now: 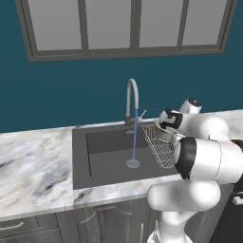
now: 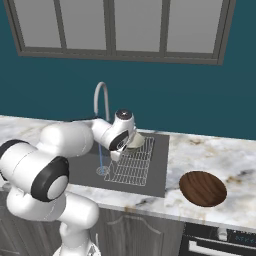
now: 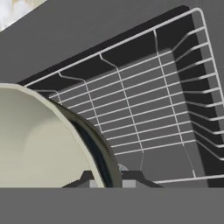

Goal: Rinse each bowl for a few seconds and place them down in the sink or on the counter.

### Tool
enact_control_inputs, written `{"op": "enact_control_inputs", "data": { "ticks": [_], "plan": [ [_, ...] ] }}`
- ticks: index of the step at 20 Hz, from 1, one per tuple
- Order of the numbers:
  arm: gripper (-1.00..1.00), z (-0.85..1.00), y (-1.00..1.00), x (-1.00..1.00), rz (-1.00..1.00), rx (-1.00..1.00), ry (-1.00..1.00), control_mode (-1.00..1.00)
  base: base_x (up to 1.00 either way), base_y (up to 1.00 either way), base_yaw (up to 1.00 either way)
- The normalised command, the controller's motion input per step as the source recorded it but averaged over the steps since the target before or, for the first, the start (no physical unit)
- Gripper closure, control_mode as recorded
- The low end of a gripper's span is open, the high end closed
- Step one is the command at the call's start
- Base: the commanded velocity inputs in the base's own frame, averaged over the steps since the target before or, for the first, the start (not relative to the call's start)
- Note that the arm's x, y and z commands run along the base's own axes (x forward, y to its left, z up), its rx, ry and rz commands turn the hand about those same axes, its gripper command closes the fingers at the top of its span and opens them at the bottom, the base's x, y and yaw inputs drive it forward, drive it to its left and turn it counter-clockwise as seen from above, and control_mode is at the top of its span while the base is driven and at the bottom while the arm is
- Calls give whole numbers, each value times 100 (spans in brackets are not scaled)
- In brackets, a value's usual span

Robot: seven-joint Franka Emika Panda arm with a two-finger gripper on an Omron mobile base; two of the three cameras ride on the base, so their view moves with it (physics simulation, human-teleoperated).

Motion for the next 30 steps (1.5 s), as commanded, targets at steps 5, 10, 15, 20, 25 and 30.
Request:
{"op": "enact_control_inputs", "data": {
  "ticks": [5,10,15,20,25,30],
  "plan": [
    [100,-24,-2,0,0,0,1,-100,0,0,0],
    [100,-15,-11,0,0,0,0,-100,0,0,0],
    [100,-14,-14,0,0,0,0,-100,0,0,0],
    [100,-24,-7,0,0,0,0,-100,0,0,0],
    [100,-29,0,0,0,0,0,-100,0,0,0],
    [100,-27,0,0,0,0,0,-100,0,0,0]
  ]
}}
